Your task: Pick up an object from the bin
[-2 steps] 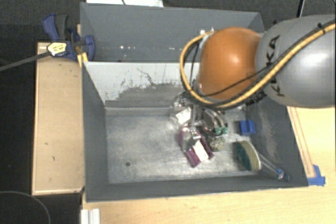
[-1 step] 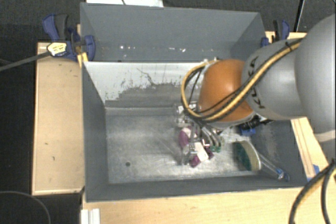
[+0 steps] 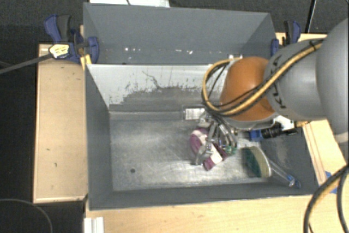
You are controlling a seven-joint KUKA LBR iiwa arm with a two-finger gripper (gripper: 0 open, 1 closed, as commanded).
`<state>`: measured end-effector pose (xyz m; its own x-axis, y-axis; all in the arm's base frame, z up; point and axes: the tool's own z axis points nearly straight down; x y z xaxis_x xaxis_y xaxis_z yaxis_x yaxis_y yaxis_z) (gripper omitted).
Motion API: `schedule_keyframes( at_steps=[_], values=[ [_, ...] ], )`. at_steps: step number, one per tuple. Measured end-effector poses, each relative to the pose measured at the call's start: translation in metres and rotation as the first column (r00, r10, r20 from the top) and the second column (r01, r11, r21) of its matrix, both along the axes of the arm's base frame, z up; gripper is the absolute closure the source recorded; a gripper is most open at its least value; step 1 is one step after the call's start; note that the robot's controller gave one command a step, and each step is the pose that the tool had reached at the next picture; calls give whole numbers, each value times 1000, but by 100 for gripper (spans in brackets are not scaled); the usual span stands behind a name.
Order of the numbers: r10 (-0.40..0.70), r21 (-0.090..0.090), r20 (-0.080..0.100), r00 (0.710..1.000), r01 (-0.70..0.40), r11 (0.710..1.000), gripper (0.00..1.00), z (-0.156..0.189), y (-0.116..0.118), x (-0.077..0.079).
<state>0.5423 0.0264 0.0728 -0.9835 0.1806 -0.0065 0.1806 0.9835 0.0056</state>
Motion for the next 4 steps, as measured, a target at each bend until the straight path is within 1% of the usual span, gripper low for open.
schedule_keyframes(
  at_steps=[1,2,3,4],
  values=[
    [-5,-1,12,1000,5,1000,100,3,-1,4],
    [-7,-3,5,1000,7,1000,0,1,-2,1],
    [-10,-5,-3,1000,10,1000,0,12,-50,14],
    [-10,-3,-5,1000,10,1000,100,12,-47,14]
  ],
)
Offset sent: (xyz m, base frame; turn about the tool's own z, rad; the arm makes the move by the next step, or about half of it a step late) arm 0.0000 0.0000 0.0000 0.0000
